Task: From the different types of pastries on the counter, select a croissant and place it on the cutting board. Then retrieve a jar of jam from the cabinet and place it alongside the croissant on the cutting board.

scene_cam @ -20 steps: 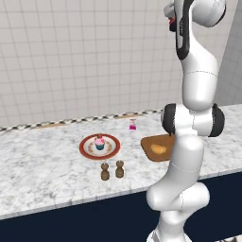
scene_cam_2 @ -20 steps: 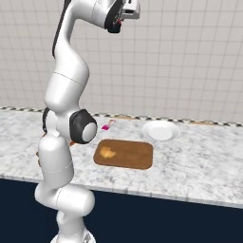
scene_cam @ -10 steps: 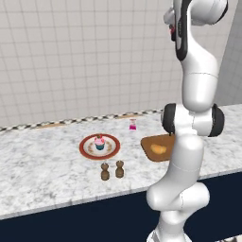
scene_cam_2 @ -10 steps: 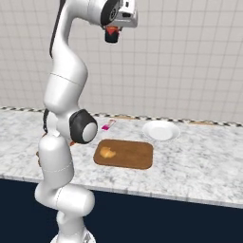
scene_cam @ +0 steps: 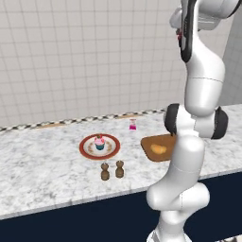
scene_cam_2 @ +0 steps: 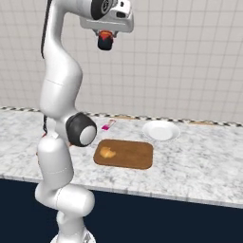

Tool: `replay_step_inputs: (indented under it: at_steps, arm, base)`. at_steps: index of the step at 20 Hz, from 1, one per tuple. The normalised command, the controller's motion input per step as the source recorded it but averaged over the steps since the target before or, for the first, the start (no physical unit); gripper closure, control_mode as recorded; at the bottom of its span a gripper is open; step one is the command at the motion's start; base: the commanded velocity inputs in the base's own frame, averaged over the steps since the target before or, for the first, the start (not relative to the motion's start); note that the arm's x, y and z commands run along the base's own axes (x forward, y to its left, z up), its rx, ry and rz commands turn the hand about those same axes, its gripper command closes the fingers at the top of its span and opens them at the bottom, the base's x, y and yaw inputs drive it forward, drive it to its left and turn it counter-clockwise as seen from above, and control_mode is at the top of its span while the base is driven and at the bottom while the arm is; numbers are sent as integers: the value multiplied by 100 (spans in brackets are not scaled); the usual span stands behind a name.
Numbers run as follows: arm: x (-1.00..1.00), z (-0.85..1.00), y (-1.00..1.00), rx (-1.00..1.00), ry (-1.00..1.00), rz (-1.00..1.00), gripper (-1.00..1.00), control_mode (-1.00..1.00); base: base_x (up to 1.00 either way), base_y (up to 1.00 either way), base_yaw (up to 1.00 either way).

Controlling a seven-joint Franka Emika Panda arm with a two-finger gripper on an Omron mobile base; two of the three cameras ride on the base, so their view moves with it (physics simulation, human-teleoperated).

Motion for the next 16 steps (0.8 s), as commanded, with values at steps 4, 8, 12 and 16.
replay_step_inputs:
  at_steps: [4,8,12,16]
  arm:
    - [-61,-61,9,0,-4,-4,100,-100]
    - [-40,-89,13,0,-25,-10,100,-100]
    - [-23,-98,12,0,-28,-6,100,-100]
    - [-11,-100,13,0,-35,-2,100,-100]
  base:
    - [0,0,0]
    - [0,0,0]
    - [0,0,0]
    - [0,0,0]
